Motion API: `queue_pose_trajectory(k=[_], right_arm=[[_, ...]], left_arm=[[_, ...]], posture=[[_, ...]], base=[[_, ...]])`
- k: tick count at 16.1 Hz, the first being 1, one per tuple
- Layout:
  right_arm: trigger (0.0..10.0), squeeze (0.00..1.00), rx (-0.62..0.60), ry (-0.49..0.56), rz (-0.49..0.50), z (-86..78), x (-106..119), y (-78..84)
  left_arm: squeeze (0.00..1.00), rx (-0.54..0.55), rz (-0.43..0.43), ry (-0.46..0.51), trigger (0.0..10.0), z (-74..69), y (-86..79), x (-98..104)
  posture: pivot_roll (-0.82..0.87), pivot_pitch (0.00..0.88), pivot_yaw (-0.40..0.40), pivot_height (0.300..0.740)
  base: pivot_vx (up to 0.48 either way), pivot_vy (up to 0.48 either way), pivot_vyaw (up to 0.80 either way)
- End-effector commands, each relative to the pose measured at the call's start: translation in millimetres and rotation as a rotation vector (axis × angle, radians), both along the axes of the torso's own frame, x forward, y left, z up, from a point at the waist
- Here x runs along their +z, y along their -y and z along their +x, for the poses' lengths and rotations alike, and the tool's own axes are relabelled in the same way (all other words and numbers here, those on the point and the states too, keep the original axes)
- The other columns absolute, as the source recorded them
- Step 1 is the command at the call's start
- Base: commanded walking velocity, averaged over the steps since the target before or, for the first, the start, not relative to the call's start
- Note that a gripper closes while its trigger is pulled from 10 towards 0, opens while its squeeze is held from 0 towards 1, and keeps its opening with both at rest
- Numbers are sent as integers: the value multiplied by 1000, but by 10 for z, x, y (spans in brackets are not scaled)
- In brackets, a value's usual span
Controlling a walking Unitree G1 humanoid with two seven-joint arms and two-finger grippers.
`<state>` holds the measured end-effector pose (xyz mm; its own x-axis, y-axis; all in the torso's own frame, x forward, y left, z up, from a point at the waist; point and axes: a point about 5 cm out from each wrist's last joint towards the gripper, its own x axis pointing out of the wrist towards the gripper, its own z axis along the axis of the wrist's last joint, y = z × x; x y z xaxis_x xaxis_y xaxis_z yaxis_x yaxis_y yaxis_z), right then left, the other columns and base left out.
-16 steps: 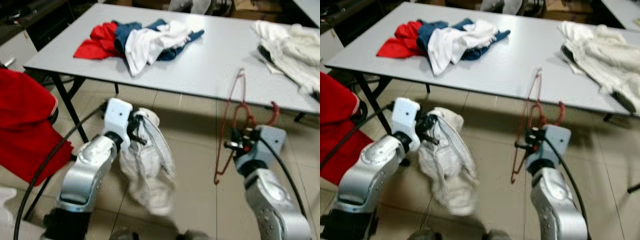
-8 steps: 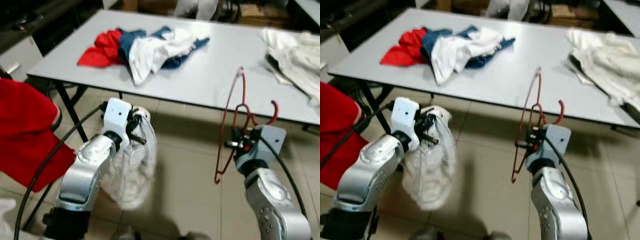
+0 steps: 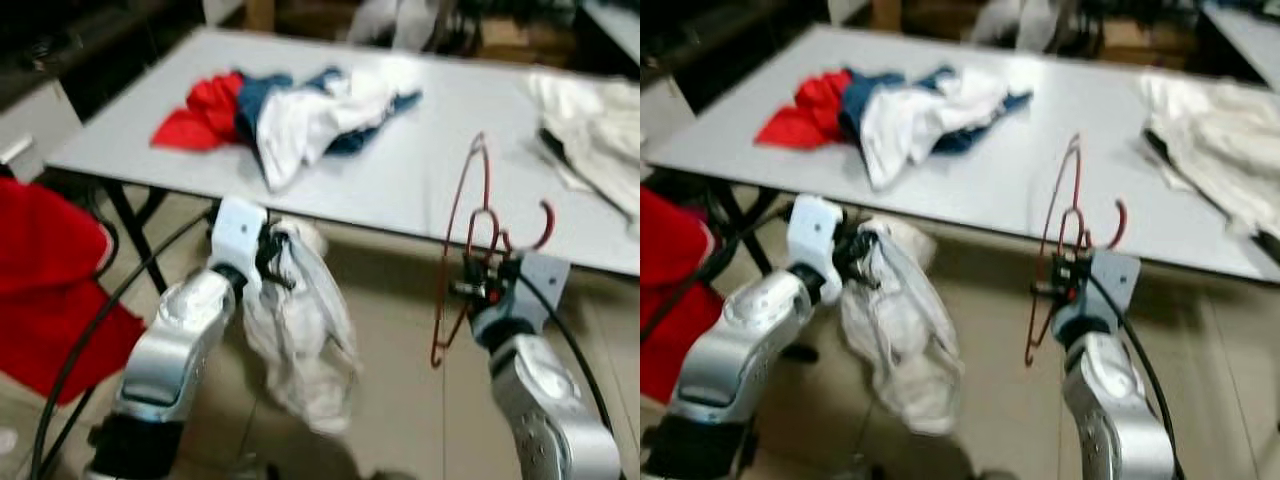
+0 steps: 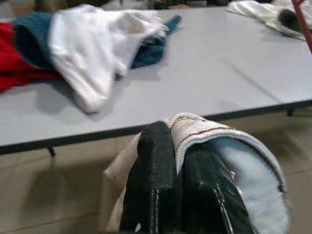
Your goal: Hang hanger
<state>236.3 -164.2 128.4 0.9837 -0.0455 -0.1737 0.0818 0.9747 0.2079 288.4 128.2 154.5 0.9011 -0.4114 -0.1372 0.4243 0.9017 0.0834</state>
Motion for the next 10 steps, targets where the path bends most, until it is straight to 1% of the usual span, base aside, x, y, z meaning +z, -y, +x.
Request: queue_pose_trajectory(k=[1,7,8,10], right_arm=[[10000,0,25,23,11,11,44,-67],[10000,0,28,25,3,13,44,-61],[10000,0,35,20,-8,2,30,-45],[10000,0,53,15,-29,0,17,-34]], left_arm=[[0,19,3,70,10000,16,-65,133],[0,16,1,73,10000,22,-54,137],[0,9,16,76,10000,8,-40,129],[0,8,17,77,10000,2,-27,122]], posture=[[-29,67,-15,740],[-30,66,-15,740],[-30,64,-30,740],[-33,58,-34,740]], base=[[326,0,0],[326,0,0],[326,0,0],[322,0,0]])
